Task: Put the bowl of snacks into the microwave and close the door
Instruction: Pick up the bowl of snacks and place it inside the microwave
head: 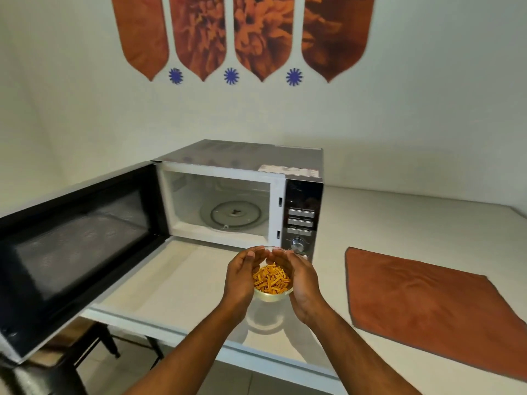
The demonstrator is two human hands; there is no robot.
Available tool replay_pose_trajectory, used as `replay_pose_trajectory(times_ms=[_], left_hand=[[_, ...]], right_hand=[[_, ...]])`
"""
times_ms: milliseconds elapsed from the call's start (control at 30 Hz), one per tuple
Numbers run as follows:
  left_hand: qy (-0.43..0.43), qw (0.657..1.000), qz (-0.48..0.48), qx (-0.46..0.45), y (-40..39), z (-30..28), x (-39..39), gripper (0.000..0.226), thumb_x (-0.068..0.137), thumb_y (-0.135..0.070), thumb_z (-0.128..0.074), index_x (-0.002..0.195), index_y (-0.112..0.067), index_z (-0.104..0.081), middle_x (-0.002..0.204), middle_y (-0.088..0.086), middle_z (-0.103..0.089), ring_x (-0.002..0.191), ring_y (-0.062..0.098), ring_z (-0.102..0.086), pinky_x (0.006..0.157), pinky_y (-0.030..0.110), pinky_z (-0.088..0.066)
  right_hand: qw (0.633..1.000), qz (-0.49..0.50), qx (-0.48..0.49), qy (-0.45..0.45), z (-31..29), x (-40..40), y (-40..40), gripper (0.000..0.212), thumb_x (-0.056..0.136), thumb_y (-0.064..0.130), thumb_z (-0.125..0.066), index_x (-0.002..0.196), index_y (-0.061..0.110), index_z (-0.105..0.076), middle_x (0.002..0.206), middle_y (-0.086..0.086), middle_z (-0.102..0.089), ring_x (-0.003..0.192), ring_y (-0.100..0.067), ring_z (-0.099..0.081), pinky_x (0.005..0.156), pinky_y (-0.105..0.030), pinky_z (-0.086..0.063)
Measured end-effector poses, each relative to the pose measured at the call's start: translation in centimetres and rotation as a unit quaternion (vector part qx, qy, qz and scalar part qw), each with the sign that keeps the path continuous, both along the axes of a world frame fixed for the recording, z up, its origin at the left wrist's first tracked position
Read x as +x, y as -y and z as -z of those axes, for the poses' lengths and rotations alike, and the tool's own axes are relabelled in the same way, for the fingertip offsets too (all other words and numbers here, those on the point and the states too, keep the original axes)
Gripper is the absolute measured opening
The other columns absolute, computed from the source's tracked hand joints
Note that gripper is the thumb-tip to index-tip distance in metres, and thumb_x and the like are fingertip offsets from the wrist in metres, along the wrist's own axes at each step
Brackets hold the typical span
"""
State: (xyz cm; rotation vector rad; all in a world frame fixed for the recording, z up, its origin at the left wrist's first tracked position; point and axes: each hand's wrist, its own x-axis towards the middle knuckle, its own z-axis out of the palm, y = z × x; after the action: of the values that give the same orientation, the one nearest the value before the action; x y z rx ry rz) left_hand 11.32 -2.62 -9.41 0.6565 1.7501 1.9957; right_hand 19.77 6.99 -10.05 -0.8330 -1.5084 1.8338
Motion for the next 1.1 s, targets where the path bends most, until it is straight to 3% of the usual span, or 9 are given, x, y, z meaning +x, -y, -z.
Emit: replay_pose_trajectory(times_ms=[133, 300, 467, 700, 800, 967, 1033, 1100], left_hand=[[-0.013, 1.000, -0.011, -0.012, 1.0, 0.1, -3.3, 0.033, 0.106, -0.026, -0.038, 0.110, -0.023, -0.070, 0.114, 0.001, -0.074, 0.112, 0.017, -0.067, 0.102, 0.038, -0.051], [-0.022, 1.000, -0.008, -0.016, 1.3, 0.1, -9.0, 0.034, 0.105, -0.027, -0.039, 0.109, -0.023, -0.072, 0.113, 0.001, -0.074, 0.111, 0.019, -0.067, 0.100, 0.040, -0.052], [-0.017, 1.000, -0.002, -0.019, 0.3, -0.3, -13.3, 0.032, 0.105, -0.027, -0.039, 0.109, -0.025, -0.071, 0.115, 0.000, -0.072, 0.113, 0.017, -0.064, 0.087, 0.025, -0.047], [-0.003, 1.000, -0.002, -0.006, -2.0, -0.7, -20.3, 0.024, 0.103, -0.026, -0.045, 0.109, -0.027, -0.068, 0.119, -0.002, -0.068, 0.114, 0.015, -0.060, 0.092, 0.028, -0.046], [0.011, 1.000, -0.018, 0.007, -2.8, -1.0, -22.4, 0.024, 0.102, -0.032, -0.046, 0.116, -0.023, -0.064, 0.120, 0.000, -0.067, 0.115, 0.017, -0.060, 0.094, 0.031, -0.047], [0.018, 1.000, 0.002, 0.010, -3.8, -1.0, -24.3, 0.024, 0.102, -0.037, -0.044, 0.117, -0.025, -0.059, 0.120, -0.001, -0.067, 0.112, 0.015, -0.062, 0.088, 0.028, -0.049], [0.015, 1.000, -0.010, 0.008, -4.0, -0.6, -24.7, 0.023, 0.102, -0.037, -0.045, 0.116, -0.025, -0.059, 0.116, -0.003, -0.067, 0.110, 0.014, -0.062, 0.087, 0.028, -0.049], [0.017, 0.999, -0.032, 0.002, -4.2, 0.0, -24.7, 0.018, 0.101, -0.038, -0.045, 0.111, -0.030, -0.057, 0.110, -0.005, -0.066, 0.103, 0.011, -0.062, 0.076, 0.022, -0.047]], right_hand=[[1.000, -0.013, 0.000, -0.002, -0.1, -3.4, 1.1, 0.037, 0.108, 0.029, -0.041, 0.112, 0.018, -0.075, 0.099, -0.003, -0.083, 0.093, -0.015, -0.078, 0.079, -0.026, -0.056], [1.000, -0.006, 0.007, 0.001, -0.6, -8.7, 1.7, 0.037, 0.108, 0.029, -0.041, 0.113, 0.017, -0.076, 0.102, -0.004, -0.083, 0.097, -0.016, -0.078, 0.088, -0.032, -0.057], [1.000, 0.011, 0.026, 0.010, -1.3, -12.6, 1.4, 0.038, 0.108, 0.032, -0.040, 0.112, 0.019, -0.076, 0.104, -0.004, -0.082, 0.099, -0.018, -0.077, 0.093, -0.034, -0.056], [0.999, 0.038, -0.006, -0.018, -1.8, -18.9, -0.1, 0.035, 0.108, 0.027, -0.042, 0.113, 0.015, -0.075, 0.108, -0.005, -0.081, 0.101, -0.016, -0.077, 0.082, -0.027, -0.057], [0.998, 0.052, -0.009, -0.018, -2.1, -21.1, -1.1, 0.036, 0.108, 0.027, -0.042, 0.108, 0.017, -0.076, 0.107, -0.005, -0.082, 0.103, -0.018, -0.076, 0.091, -0.034, -0.057], [0.994, 0.098, -0.032, -0.036, -2.6, -24.3, -2.9, 0.032, 0.106, 0.023, -0.048, 0.096, 0.017, -0.078, 0.102, -0.009, -0.082, 0.102, -0.028, -0.076, 0.097, -0.043, -0.057], [0.992, 0.115, -0.036, -0.040, -2.6, -25.3, -3.8, 0.033, 0.105, 0.020, -0.046, 0.098, 0.015, -0.078, 0.097, -0.007, -0.083, 0.101, -0.030, -0.076, 0.093, -0.041, -0.059], [0.989, 0.133, -0.043, -0.050, -2.7, -26.2, -4.4, 0.036, 0.104, 0.016, -0.043, 0.093, 0.017, -0.077, 0.092, -0.005, -0.082, 0.100, -0.033, -0.076, 0.087, -0.040, -0.061]])
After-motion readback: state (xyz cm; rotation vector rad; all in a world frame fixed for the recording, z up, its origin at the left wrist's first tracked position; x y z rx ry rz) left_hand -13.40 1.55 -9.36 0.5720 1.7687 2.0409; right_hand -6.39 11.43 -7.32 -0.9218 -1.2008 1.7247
